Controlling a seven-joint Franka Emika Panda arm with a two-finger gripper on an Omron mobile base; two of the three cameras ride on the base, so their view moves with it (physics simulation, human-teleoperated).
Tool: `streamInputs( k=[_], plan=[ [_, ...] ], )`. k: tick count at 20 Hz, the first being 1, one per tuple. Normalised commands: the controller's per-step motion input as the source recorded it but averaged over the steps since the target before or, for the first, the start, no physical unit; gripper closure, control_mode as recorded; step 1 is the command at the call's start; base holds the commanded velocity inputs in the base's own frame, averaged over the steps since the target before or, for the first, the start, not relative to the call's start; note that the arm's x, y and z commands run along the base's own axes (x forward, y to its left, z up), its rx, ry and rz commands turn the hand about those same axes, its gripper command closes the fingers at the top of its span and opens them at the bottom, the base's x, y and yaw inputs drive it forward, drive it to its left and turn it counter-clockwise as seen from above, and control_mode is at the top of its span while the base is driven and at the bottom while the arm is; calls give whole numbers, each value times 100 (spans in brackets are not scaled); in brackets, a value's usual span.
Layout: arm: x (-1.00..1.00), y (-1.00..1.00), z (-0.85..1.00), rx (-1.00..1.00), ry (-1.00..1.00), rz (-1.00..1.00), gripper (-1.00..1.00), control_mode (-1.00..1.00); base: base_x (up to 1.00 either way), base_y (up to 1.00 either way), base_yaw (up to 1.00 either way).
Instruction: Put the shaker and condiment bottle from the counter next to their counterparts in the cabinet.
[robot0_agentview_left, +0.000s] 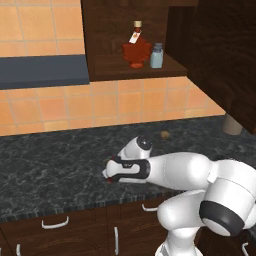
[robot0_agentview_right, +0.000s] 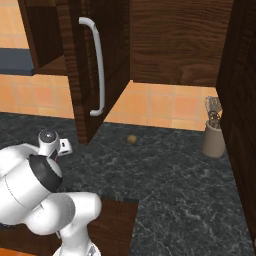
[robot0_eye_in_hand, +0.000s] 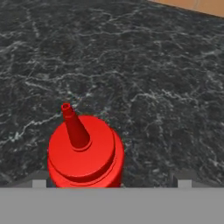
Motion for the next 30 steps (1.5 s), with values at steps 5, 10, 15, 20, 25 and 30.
streamInputs(
  k=[5,10,15,20,25,30],
  plan=[
    [4,27,-14,-2,3,1,100,-100,0,0,0],
    [26,20,-6,-3,5,5,100,-100,0,0,0],
    [21,-19,48,0,-15,3,100,-100,0,0,0],
    [6,-10,67,0,-21,6,100,-100,0,0,0],
    [5,-8,32,0,-16,1,100,-100,0,0,0],
    [11,-8,29,0,-15,0,100,-100,0,0,0]
  ],
)
